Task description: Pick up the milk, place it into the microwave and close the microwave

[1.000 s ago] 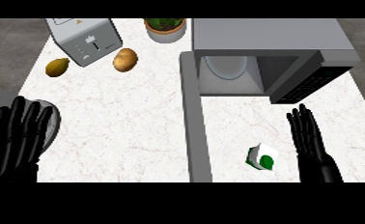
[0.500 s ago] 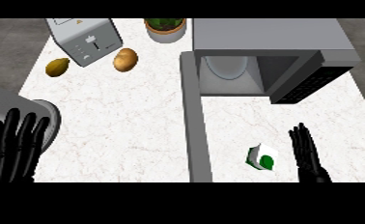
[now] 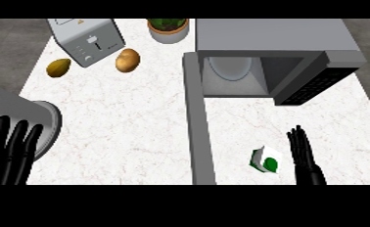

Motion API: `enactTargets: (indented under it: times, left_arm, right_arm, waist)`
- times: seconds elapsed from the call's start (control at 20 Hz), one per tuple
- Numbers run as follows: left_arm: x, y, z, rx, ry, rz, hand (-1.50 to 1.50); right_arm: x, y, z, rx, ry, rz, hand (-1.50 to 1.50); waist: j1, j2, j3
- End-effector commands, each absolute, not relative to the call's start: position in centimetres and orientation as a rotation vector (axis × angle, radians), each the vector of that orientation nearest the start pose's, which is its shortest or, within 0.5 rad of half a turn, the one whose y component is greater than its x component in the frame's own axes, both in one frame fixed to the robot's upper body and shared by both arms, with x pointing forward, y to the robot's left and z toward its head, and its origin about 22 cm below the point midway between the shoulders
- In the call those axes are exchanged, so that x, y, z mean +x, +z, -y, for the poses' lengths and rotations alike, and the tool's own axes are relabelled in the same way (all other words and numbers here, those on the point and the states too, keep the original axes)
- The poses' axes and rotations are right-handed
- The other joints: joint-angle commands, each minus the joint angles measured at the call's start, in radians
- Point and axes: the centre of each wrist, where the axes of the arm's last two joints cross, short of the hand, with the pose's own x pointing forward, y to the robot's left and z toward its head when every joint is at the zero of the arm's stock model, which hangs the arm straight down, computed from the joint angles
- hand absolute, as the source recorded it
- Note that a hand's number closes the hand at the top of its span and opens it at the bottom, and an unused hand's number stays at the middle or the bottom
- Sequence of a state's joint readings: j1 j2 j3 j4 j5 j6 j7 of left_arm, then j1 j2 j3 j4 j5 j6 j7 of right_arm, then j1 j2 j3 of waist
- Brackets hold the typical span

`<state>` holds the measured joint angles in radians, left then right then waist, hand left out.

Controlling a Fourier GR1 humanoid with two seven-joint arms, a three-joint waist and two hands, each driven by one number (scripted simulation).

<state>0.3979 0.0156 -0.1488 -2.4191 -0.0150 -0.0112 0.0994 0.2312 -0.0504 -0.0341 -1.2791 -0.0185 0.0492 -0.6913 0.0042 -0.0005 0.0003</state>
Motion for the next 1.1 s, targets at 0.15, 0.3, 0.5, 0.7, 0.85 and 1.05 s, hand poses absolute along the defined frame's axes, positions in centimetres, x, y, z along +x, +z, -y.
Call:
enactTargets:
  times: [0.15,0.3,0.5,0.7,0.85,1.05]
  left_arm:
    - [12.5,12.3,-21.4,0.024,-0.003,1.968,-1.50]
    - [11.9,10.9,-21.8,0.025,-0.015,1.955,-1.50]
    - [11.6,13.6,-23.4,0.023,-0.004,1.965,-1.50]
    - [11.7,12.4,-24.1,0.027,0.012,1.967,-1.50]
    - [11.3,12.4,-22.7,0.011,0.006,1.962,-1.50]
    - [12.0,12.6,-22.7,0.000,0.009,1.960,-1.50]
  right_arm:
    - [15.6,-13.5,28.2,-0.088,-0.072,1.753,-1.50]
    - [16.9,-14.7,25.5,-0.093,-0.071,1.739,-1.50]
    - [15.7,-18.1,27.7,-0.091,-0.027,1.715,-1.50]
    - [16.0,-18.6,29.0,-0.033,-0.013,1.739,1.50]
    - [15.7,-18.2,28.0,-0.133,0.216,1.812,1.50]
    - [16.6,-18.3,28.1,0.012,0.074,1.845,1.50]
  waist:
    - [-0.002,0.000,0.000]
    - [0.001,0.000,0.000]
    - [0.004,0.001,0.000]
    - [0.008,0.002,0.001]
    - [0.008,0.001,0.001]
    - [0.004,0.003,0.001]
